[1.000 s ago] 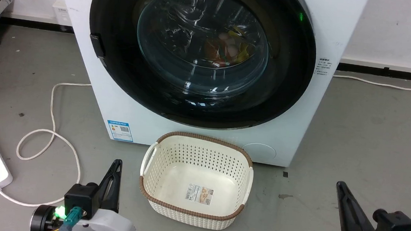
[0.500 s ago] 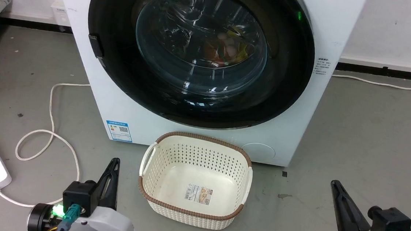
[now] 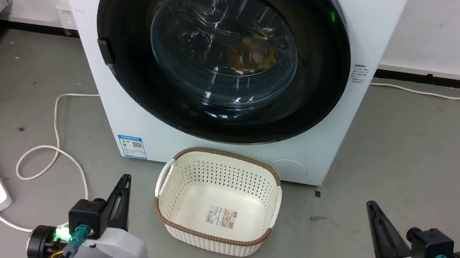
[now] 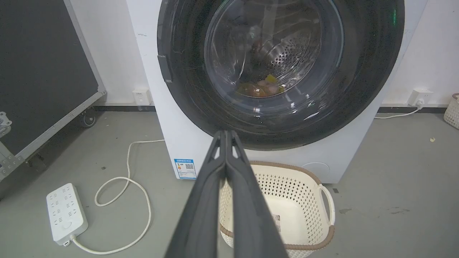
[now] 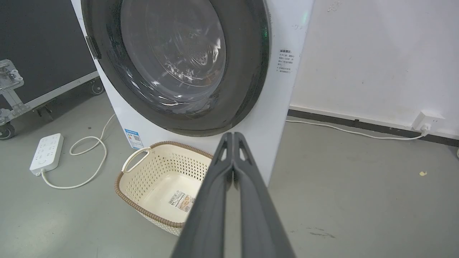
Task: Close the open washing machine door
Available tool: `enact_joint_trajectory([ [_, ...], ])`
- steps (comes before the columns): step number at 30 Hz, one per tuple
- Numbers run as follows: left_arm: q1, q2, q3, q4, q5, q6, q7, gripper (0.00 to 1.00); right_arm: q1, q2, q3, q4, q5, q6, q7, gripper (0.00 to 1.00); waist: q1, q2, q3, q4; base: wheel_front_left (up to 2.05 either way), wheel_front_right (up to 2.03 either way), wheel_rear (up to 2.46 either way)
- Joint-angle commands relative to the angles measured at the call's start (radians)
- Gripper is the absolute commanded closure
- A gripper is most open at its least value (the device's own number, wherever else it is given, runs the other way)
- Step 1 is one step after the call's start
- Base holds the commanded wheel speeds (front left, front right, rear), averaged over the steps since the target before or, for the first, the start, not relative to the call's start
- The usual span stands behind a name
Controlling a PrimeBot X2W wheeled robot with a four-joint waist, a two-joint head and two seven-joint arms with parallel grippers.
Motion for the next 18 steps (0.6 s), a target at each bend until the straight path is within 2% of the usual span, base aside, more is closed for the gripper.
enact_joint_trajectory([
  [1, 0.012, 0.001, 0.004, -0.008, 0.008, 0.006, 0.006, 1.0, -0.016, 0.005, 0.002, -0.009, -0.009, -0.001, 0.006, 1.0, 0.0, 0.0, 0.0, 0.0, 0.0, 0.0, 0.0],
  [18, 0.014, 0.001, 0.014, -0.032, 0.024, 0.017, 0.041, 1.0, -0.024, 0.006, 0.01, -0.021, -0.035, -0.001, 0.041, 1.0, 0.0, 0.0, 0.0, -0.005, 0.0, 0.0, 0.0],
])
